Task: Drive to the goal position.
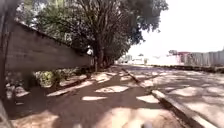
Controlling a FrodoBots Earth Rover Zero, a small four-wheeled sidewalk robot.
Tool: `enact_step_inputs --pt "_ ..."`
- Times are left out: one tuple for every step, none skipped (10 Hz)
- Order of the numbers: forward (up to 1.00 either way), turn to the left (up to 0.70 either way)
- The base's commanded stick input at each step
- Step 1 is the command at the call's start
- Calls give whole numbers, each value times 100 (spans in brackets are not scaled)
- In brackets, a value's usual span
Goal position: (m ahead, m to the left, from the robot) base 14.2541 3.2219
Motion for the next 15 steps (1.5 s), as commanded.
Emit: enact_step_inputs --pt "70 0" --pt "70 0" --pt "70 0" --pt "70 0" --pt "70 0" --pt "70 0" --pt "70 0" --pt "70 0" --pt "70 0" --pt "70 0" --pt "70 0" --pt "70 0" --pt "70 0" --pt "70 0" --pt "70 0"
